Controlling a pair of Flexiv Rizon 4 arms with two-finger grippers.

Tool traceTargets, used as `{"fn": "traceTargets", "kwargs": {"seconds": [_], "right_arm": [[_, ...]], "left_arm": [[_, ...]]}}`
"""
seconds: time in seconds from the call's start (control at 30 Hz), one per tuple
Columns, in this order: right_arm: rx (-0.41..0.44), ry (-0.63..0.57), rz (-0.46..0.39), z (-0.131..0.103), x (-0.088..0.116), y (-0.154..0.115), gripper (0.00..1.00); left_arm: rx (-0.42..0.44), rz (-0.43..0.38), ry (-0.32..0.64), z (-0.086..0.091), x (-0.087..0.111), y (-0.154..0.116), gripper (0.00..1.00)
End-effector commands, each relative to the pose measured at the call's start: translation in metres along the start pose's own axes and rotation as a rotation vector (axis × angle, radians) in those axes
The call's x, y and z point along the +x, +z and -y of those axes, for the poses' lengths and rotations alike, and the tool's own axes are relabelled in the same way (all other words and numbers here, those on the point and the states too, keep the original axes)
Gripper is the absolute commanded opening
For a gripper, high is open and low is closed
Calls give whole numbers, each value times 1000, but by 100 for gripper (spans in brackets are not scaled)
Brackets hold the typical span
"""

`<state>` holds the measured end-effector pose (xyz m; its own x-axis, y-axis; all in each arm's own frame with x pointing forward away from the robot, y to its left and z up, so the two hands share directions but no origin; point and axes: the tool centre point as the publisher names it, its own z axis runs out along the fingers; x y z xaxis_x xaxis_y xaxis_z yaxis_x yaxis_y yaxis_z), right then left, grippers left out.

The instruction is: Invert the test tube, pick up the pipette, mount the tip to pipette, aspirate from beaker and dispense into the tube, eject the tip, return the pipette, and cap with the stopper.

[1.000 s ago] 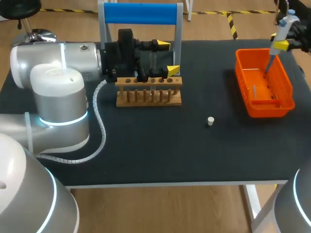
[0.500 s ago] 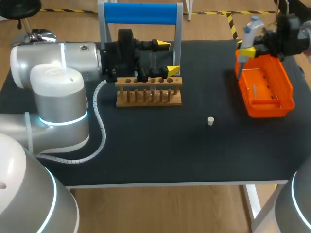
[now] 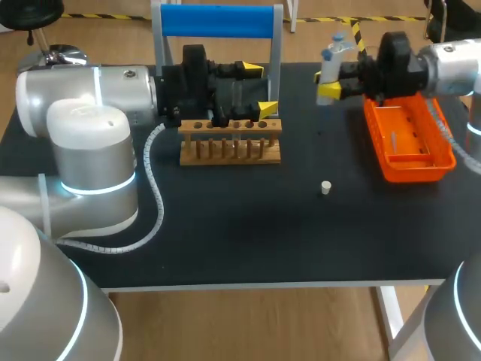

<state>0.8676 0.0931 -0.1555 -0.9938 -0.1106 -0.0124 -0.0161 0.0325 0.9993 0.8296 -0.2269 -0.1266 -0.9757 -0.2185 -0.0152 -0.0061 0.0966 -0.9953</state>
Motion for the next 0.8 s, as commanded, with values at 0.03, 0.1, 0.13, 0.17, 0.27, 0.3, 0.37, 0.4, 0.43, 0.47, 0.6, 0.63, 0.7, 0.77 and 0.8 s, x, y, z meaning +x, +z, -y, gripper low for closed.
{"fn": "traceTargets", "kwargs": {"seconds": [0.03,0.1,0.13,0.17,0.27,0.3,0.37,0.4,0.43,0.47,0.6,0.63,0.7,0.77,0.8], "right_arm": [[-5,2,-5,1,-1,26,0],[-16,9,-16,2,-1,35,0],[-15,9,-20,2,0,39,0],[-16,11,-28,3,1,43,0],[-24,15,-44,4,3,58,0],[-24,15,-47,4,4,61,0],[-31,20,-55,4,6,70,0],[-33,20,-61,4,7,73,0],[-34,20,-63,4,9,78,0],[-37,21,-70,4,10,80,0],[-46,28,-77,4,16,90,0],[-47,27,-77,4,17,91,0],[-47,27,-79,5,20,93,0],[-46,27,-82,5,24,95,0],[-45,26,-83,5,25,96,0]], "left_arm": [[1,2,0,0,1,-1,100],[1,2,0,0,1,-1,100],[1,2,0,0,1,-1,100],[1,2,0,0,1,-1,100],[1,2,0,0,1,-1,100],[1,2,0,0,1,-1,100],[1,2,0,0,1,-1,100],[1,2,0,0,1,-1,100],[1,2,0,0,1,-1,100],[1,2,0,0,1,-1,100],[1,2,0,0,1,-1,100],[1,2,0,0,1,-1,100],[1,2,0,0,1,-1,100],[1,2,0,0,1,-1,100],[1,2,0,0,1,-1,100]]}}
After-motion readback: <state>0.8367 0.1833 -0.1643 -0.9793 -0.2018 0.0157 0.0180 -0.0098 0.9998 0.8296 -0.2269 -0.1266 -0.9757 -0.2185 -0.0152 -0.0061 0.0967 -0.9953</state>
